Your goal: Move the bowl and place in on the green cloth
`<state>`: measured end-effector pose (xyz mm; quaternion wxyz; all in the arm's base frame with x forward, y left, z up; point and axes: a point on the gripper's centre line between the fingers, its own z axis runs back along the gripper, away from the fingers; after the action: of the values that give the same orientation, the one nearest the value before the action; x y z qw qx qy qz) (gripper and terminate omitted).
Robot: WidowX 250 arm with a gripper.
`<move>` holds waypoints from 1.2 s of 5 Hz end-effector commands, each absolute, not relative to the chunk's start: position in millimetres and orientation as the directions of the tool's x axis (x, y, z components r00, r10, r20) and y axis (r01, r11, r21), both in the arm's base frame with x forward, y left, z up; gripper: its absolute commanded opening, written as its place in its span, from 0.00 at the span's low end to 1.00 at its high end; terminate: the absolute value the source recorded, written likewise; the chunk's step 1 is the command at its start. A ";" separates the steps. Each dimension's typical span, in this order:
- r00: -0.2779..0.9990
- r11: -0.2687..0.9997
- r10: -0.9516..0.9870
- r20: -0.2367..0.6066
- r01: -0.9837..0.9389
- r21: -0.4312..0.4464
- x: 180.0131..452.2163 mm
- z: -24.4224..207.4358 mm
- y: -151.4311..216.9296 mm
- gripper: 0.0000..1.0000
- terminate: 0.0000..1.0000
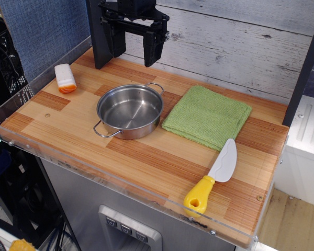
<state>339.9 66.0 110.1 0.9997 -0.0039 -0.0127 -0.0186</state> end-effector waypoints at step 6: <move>0.986 0.992 -0.111 -0.124 0.118 0.052 294.7 44.4 41.7 1.00 0.00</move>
<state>290.1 38.7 30.0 0.9943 0.0248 0.0851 -0.0600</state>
